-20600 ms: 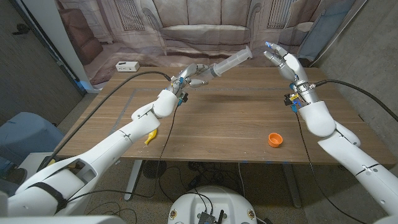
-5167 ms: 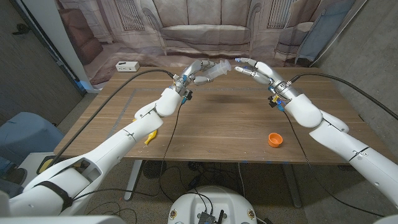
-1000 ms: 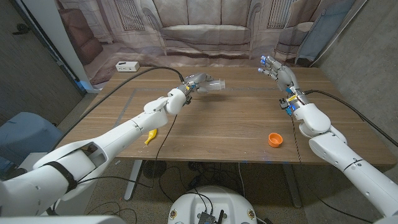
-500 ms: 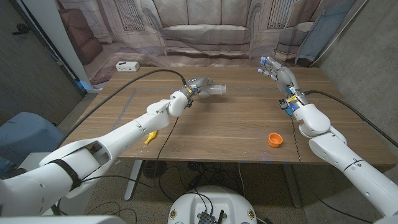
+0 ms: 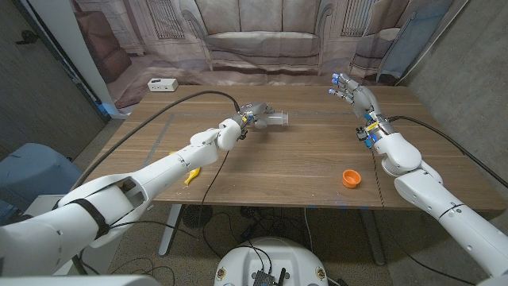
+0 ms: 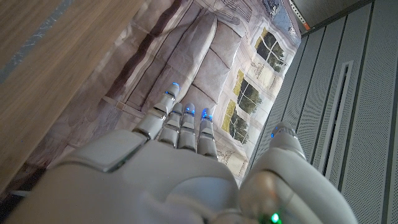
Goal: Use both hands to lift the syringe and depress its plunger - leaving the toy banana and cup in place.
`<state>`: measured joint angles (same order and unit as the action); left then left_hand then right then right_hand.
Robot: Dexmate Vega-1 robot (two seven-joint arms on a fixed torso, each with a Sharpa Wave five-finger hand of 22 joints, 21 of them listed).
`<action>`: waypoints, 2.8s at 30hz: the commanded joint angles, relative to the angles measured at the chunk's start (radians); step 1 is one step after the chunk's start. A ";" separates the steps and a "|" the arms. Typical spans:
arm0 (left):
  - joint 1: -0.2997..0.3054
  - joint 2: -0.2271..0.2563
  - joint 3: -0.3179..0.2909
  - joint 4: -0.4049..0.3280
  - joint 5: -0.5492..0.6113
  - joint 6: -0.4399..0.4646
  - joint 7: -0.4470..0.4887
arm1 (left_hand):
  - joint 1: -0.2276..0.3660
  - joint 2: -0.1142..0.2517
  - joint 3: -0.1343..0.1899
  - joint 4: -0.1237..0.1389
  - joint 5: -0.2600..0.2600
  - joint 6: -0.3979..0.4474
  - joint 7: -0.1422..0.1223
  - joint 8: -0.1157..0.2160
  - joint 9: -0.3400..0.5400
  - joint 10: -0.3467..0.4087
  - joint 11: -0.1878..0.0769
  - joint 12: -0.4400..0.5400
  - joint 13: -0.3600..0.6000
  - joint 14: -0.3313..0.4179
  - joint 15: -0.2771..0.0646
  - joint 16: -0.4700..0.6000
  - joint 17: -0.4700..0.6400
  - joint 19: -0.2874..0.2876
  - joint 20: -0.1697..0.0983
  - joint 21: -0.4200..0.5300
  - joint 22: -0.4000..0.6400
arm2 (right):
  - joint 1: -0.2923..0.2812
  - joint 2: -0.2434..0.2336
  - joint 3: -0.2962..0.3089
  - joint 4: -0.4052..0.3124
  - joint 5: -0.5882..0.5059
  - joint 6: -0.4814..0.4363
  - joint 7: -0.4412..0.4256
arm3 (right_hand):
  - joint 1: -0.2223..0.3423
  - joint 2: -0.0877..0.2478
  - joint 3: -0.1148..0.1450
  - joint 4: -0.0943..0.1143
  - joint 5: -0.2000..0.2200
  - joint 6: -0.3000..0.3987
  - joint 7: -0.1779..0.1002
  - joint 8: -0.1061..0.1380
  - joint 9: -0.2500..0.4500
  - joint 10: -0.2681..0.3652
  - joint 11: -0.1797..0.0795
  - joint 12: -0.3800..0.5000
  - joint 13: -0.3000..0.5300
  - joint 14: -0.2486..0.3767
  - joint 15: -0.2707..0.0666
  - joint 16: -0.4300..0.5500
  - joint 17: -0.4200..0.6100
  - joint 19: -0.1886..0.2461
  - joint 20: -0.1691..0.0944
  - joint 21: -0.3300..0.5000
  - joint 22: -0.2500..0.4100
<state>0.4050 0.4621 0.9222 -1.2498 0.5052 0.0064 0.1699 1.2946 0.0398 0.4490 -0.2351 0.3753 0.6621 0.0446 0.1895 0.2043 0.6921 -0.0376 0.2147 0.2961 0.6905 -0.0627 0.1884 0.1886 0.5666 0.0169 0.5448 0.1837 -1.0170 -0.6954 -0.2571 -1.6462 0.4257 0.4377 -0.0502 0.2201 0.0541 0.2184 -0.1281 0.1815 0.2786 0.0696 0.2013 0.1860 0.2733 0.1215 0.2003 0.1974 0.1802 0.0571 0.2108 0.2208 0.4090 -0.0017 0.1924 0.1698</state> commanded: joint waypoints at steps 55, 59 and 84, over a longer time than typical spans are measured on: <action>-0.052 -0.027 0.068 0.080 -0.018 0.027 -0.079 | -0.175 -0.011 -0.045 0.131 -0.055 -0.075 0.007 -0.009 0.001 -0.077 0.015 -0.014 -0.004 -0.081 0.017 0.006 0.010 -0.061 0.012 -0.023 0.001 | 0.000 0.004 -0.010 0.004 0.003 -0.007 -0.004 | 0.006 0.002 0.006 -0.003 0.001 0.006 0.005 -0.003 0.004 0.004 0.006 0.003 0.002 0.007 0.000 0.002 0.002 0.009 0.000 0.005 0.004; -0.051 -0.024 0.070 0.073 -0.010 0.037 -0.080 | -0.191 -0.005 -0.051 0.139 -0.060 -0.088 0.002 -0.010 0.001 -0.088 0.019 -0.015 -0.003 -0.091 0.022 0.005 0.011 -0.075 0.020 -0.028 0.002 | -0.003 0.003 -0.008 0.001 0.001 -0.008 -0.008 | 0.006 0.002 0.005 -0.003 0.001 0.008 0.004 -0.002 0.004 0.003 0.007 0.003 0.002 0.008 0.000 0.002 0.002 0.009 0.001 0.004 0.004; -0.001 0.031 0.032 -0.050 0.011 0.079 -0.055 | -0.279 -0.001 -0.106 0.142 -0.139 -0.258 -0.032 -0.009 -0.004 -0.281 0.039 -0.021 0.008 -0.288 0.062 -0.002 0.003 -0.238 0.095 -0.097 0.007 | -0.017 0.001 -0.008 -0.029 -0.010 -0.019 -0.022 | 0.005 0.002 0.004 -0.002 0.000 0.007 0.003 -0.003 0.004 0.006 0.004 0.004 0.002 0.006 0.001 0.002 0.003 0.006 0.003 0.004 0.004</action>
<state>0.3766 0.4638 0.9812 -1.2395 0.5141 0.0707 0.0950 1.0300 0.0407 0.3459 -0.0974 0.2400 0.4062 0.0110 0.1771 0.1997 0.4159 -0.0036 0.1884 0.2997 0.3908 0.0015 0.1769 0.1905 0.3216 0.1232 0.4456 0.1888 -1.0273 -0.6950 -0.2638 -1.6589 0.4225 0.4241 -0.0644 0.2201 0.0542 0.2212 -0.1309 0.1815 0.2785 0.0696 0.2013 0.1863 0.2732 0.1214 0.2003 0.1975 0.1802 0.0570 0.2108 0.2208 0.4090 -0.0017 0.1924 0.1698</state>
